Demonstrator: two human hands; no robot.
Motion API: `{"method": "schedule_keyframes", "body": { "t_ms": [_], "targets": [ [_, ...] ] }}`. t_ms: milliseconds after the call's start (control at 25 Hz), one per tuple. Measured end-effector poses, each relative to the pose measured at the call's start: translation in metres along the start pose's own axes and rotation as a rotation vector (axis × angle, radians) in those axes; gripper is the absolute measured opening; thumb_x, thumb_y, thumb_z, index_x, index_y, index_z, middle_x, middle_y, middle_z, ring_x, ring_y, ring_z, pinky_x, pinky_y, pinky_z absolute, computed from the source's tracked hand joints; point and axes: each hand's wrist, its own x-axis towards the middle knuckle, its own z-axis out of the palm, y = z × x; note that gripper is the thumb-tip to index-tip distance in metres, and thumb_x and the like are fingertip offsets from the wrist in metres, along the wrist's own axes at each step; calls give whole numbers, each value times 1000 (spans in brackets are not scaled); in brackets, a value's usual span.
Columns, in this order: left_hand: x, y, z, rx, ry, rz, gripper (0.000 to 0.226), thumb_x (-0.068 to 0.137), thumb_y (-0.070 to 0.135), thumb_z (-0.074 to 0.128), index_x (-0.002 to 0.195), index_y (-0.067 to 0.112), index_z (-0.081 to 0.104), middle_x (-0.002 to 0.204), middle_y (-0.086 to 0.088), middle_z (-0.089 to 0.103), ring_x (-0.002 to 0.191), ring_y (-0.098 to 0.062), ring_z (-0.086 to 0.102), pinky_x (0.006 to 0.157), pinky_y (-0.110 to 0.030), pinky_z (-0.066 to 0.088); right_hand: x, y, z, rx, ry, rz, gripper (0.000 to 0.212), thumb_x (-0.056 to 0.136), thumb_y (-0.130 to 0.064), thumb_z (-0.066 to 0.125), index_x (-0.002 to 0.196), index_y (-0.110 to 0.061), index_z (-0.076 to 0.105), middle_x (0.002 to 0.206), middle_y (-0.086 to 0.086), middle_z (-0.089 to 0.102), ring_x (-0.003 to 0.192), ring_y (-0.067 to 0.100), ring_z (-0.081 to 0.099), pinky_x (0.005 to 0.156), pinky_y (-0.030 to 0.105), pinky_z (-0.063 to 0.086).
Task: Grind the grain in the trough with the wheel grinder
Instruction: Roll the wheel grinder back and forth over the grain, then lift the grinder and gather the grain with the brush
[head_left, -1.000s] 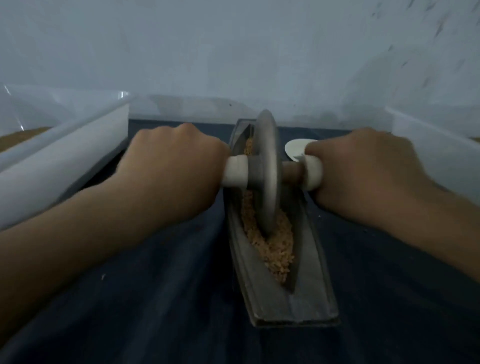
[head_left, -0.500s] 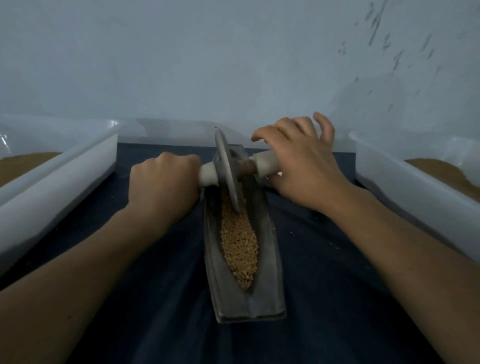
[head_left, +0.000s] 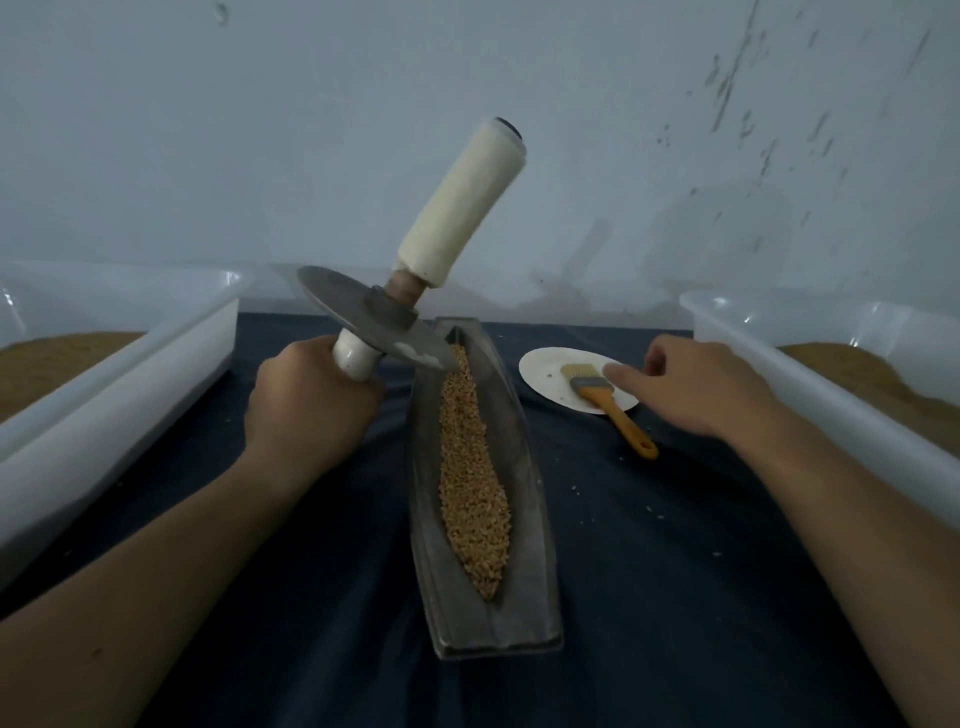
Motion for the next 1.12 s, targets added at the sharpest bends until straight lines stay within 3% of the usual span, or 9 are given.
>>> {"method": "schedule_keyframes", "body": {
  "t_ms": [120, 240, 320, 440, 560, 640, 720, 840, 1120],
  "targets": [
    [3, -6, 0, -114, 12, -76, 14, 74, 24, 71, 66, 21, 59, 62, 3, 64, 61, -18, 63, 52, -29, 43, -5, -5, -1, -33, -241, -37, 61, 60, -83, 63, 94, -34, 50, 87, -6, 67, 78, 15, 64, 72, 38, 56],
    [9, -11, 0, -245, -18, -151, 11, 70, 23, 71, 69, 20, 61, 60, 2, 65, 61, -20, 66, 51, -35, 51, -5, -6, 0, -40, -267, -110, 33, 80, -55, 69, 99, -38, 48, 93, -4, 67, 79, 15, 65, 75, 38, 56],
    [12, -12, -2, -328, -41, -215, 10, 67, 24, 70, 70, 19, 62, 60, 0, 65, 62, -24, 66, 53, -36, 53, -6, -11, -9, -13, -122, -145, 19, 87, -44, 68, 97, -36, 55, 94, -4, 66, 80, 14, 62, 75, 37, 54],
    [14, -14, -6, -404, -36, -271, 11, 66, 25, 68, 74, 18, 63, 64, -4, 65, 63, -28, 66, 52, -39, 54, -17, -31, -44, 239, 268, -148, 8, 82, -39, 73, 85, -33, 69, 80, -9, 70, 75, 14, 65, 71, 32, 52],
    [15, -15, -7, -403, -16, -270, 11, 69, 23, 67, 77, 16, 64, 68, -7, 67, 70, -33, 68, 60, -50, 58, -28, -77, -86, 569, 494, -257, 11, 79, -41, 76, 81, -31, 76, 66, -14, 72, 64, 3, 69, 67, 29, 57],
    [16, -16, -6, -396, -19, -266, 12, 69, 24, 67, 79, 18, 65, 68, -7, 67, 71, -32, 69, 63, -50, 59, -31, -113, -95, 644, 592, -343, 19, 80, -40, 73, 77, -21, 73, 63, -8, 70, 60, 6, 70, 63, 27, 58],
    [15, -18, -4, -398, -30, -259, 13, 68, 27, 69, 79, 20, 65, 68, -5, 67, 69, -30, 68, 62, -47, 58, -36, -142, -85, 612, 634, -462, 23, 92, -32, 67, 76, -15, 68, 62, -4, 67, 58, 11, 68, 60, 24, 56],
    [15, -18, -1, -382, -68, -219, 14, 68, 27, 71, 80, 22, 65, 69, -3, 68, 67, -27, 68, 58, -41, 57, -40, -155, -57, 554, 644, -590, 22, 100, -24, 59, 85, -10, 65, 65, 0, 64, 56, 13, 61, 62, 31, 56],
    [14, -15, -2, -305, -98, -143, 14, 71, 24, 74, 81, 21, 64, 73, -4, 68, 70, -26, 68, 63, -43, 58, -38, -146, -26, 483, 649, -680, 15, 104, -24, 54, 99, -11, 60, 71, -1, 65, 62, 15, 66, 60, 39, 56]
  ]
}}
